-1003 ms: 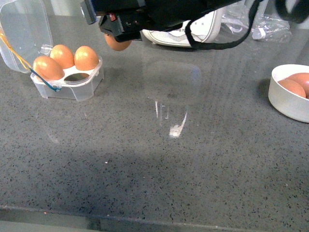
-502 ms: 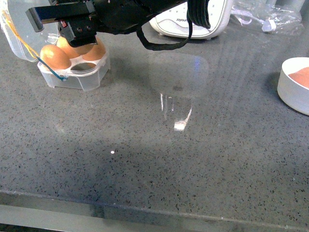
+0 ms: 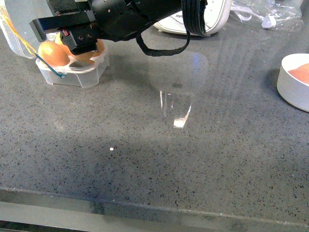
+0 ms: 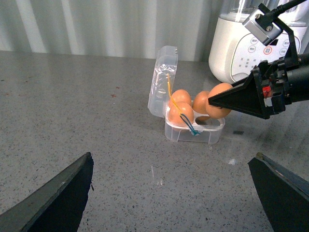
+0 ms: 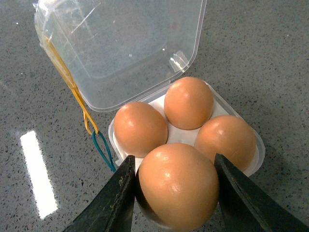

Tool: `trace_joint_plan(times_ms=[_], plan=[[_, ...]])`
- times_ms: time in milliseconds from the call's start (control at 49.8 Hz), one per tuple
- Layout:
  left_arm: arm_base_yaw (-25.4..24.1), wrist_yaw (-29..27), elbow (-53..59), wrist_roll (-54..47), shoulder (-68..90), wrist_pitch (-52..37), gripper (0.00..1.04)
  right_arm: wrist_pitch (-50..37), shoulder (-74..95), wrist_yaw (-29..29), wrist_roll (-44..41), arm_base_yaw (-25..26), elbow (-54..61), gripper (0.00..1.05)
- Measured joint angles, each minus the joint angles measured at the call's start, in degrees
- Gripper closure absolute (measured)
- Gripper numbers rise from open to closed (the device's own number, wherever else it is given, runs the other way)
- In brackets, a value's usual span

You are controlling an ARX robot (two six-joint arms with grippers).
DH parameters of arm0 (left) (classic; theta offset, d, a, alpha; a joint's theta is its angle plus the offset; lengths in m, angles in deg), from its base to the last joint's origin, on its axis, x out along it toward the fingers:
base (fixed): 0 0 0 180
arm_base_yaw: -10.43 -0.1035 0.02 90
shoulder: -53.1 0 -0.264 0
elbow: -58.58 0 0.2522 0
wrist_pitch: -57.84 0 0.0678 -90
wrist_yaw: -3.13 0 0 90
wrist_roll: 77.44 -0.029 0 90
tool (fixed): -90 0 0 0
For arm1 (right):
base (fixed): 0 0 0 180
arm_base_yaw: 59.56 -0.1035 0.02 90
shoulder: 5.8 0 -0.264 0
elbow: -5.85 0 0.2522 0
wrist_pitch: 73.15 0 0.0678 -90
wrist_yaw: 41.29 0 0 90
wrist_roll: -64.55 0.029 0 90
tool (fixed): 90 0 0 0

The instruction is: Put egg into box

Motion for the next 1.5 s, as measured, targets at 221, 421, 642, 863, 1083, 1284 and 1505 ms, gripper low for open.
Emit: trace_joint_plan(times_ms=[221,421,642,863,1083,1284,1505], plan=[[0.0,0.0,0.0,0.0,0.0,0.0,0.07,1.6,0.9,0.2,-0.4,-0.3,-0.9,0.54],[0.0,0.0,0.0,0.0,0.0,0.0,0.07,1.8,1.1,0.4,-0.7,-0.5,-1.5,0.19],[0.0,0.0,0.0,0.0,0.0,0.0,0.07,1.2,0.7,1.3,-0.9,-0.4,-1.1,0.08],[0.0,0.0,0.0,0.0,0.0,0.0,0.07,-3.4,-7.0,5.2,0.2,2.1,6.3,0.07],[0.0,0.0,0.0,0.0,0.0,0.0,0.07,-6.5,-18.8,11.8,2.5,8.9,18.3,0.07],[0.0,0.0,0.0,0.0,0.0,0.0,0.07,-9.6,-30.2,23.7,1.3,16.8,30.5,0.07],[0.0,0.0,0.0,0.0,0.0,0.0,0.07,-14.8,-45.5,31.4,-3.5,22.5,46.1,0.07]])
